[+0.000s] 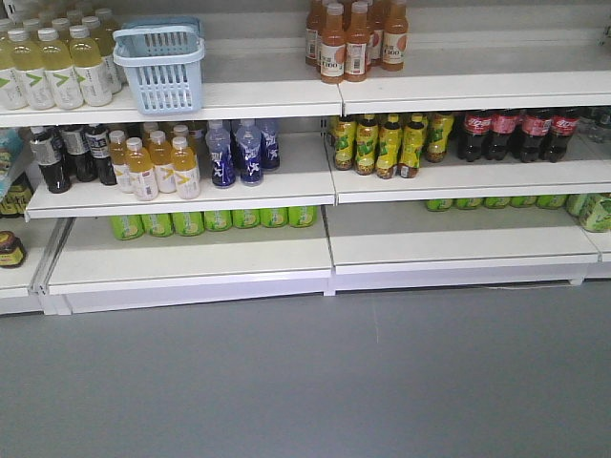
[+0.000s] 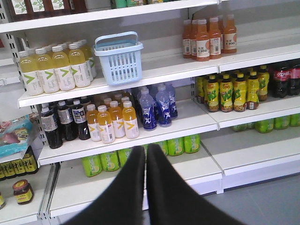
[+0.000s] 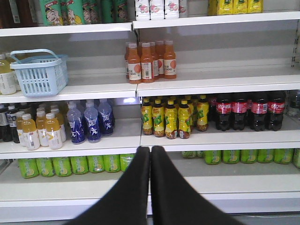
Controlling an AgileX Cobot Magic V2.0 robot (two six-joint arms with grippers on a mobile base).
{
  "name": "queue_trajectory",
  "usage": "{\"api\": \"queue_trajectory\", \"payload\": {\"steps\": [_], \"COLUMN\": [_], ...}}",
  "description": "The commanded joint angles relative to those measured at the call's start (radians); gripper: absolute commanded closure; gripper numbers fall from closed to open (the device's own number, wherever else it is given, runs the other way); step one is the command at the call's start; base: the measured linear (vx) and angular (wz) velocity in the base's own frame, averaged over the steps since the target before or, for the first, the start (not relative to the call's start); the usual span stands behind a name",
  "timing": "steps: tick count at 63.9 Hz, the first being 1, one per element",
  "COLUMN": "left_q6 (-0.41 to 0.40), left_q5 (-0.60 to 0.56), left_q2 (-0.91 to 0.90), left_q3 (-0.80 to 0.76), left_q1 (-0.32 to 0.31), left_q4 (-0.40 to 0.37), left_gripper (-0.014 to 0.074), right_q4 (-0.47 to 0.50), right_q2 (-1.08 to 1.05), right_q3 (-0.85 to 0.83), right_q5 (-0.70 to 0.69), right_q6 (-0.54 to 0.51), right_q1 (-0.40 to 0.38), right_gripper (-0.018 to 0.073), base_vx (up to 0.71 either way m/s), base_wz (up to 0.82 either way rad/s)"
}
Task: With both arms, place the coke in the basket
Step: 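Drive the base toward the shelf holding the light-blue basket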
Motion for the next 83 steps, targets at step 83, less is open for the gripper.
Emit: {"api": "queue_trajectory", "payload": {"steps": [83], "left_q6": [-0.006], "left_q5": [-0.066], "left_q2": [-0.019], "left_q3": [-0.034], "left_q1": [-0.004], "left_q4": [-0.002], "left_gripper": [0.0602], "right_q4": [-0.004], "right_q2": [0.011], "right_q3": [0.008], "right_q5": [-0.07], "right_q6": [-0.01], "right_q1": [0.0], "right_gripper": [0.0569], "base_vx": [0.1], "base_wz": [0.03]}}
